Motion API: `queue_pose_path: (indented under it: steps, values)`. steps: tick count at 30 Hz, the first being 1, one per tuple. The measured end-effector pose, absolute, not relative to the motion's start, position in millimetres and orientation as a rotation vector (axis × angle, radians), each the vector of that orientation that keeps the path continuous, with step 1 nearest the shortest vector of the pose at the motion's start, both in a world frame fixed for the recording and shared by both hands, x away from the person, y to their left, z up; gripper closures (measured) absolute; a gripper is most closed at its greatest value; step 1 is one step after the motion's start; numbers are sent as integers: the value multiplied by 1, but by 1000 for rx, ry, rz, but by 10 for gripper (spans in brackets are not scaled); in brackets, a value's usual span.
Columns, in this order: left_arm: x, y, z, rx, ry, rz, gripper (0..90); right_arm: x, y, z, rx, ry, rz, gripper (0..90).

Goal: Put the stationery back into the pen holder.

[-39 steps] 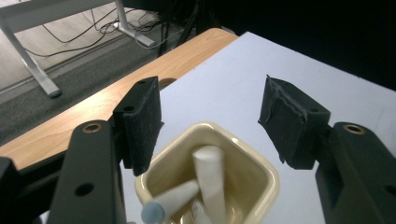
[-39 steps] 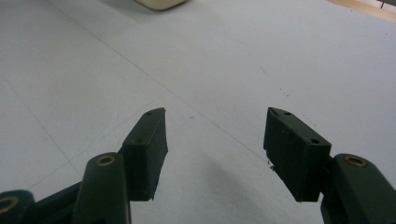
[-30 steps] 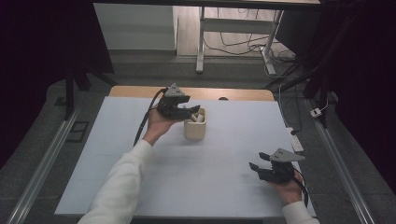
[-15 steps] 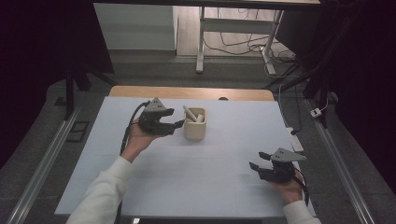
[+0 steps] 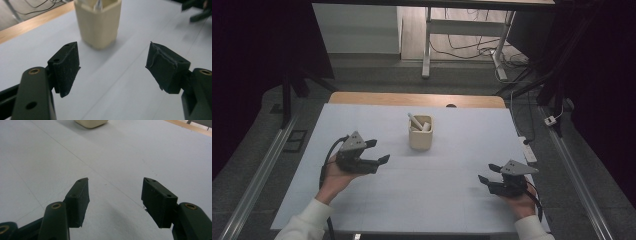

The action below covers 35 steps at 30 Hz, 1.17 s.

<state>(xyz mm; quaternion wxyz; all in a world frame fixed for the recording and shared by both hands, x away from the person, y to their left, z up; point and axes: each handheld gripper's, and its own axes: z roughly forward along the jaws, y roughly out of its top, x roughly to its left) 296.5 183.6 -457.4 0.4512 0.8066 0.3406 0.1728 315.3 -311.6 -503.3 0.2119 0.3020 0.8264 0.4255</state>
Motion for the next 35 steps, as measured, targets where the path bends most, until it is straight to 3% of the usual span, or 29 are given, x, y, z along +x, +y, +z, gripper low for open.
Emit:
queue_pose_path:
  steps: [13, 35]
  values:
    - [263, 214, -495, 2004, 931, 363, 256, 314, -317, -504, 819, 2267, 1184, 386]
    - [258, 213, -499, 2011, 937, 357, 250, 312, -316, -499, 784, 2279, 1210, 360]
